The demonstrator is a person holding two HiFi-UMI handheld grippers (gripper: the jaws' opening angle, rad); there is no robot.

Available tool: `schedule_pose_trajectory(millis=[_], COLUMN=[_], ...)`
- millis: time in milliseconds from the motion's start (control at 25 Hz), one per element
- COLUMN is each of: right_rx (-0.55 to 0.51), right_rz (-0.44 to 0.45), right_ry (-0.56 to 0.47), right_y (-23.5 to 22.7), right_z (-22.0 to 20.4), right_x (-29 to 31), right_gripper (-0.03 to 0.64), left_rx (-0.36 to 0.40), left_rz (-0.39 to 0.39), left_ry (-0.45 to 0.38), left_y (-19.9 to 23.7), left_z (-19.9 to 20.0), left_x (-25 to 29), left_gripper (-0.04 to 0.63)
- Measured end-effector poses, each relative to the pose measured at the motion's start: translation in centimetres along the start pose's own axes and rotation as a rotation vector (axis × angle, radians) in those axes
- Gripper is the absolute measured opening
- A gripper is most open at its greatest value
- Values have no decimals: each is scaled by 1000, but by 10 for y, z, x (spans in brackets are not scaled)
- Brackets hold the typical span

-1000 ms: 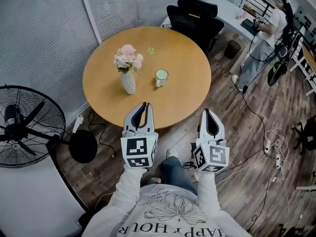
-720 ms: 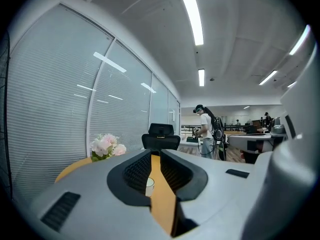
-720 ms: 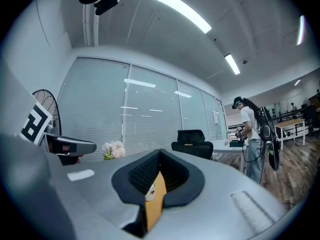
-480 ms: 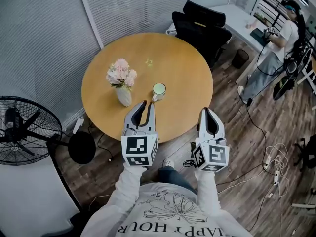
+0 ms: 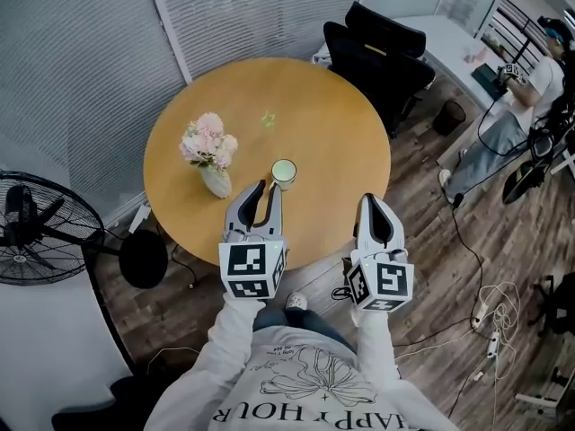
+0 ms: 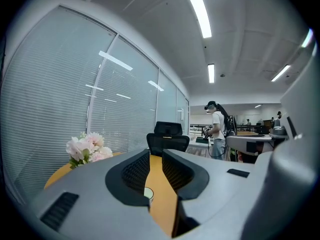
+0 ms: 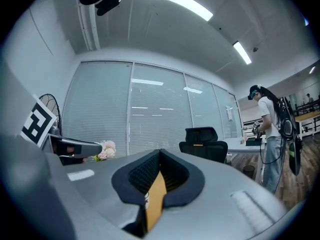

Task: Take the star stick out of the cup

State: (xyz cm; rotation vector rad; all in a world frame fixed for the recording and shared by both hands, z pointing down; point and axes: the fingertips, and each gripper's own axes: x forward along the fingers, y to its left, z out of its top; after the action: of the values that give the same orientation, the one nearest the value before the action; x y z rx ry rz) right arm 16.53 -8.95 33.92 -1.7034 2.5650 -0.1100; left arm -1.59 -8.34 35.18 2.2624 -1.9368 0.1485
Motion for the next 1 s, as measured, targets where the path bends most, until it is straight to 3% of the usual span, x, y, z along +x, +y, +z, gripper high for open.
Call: schedule_pose_trajectory(millis=[320,1000], right_rx=[25,48], right_rz=[17,-6], right_ry=[32,55], right_y=[-22,-50], right_z=[-15,-32], right_x=[15,67], right_gripper=[9,9], left_rx=[-10,-53], left_rz=[23,60], left_ry=[38,101], left_y=[-8,16], left_z=[-10,-33], left_x=[26,87], left_gripper=[81,101])
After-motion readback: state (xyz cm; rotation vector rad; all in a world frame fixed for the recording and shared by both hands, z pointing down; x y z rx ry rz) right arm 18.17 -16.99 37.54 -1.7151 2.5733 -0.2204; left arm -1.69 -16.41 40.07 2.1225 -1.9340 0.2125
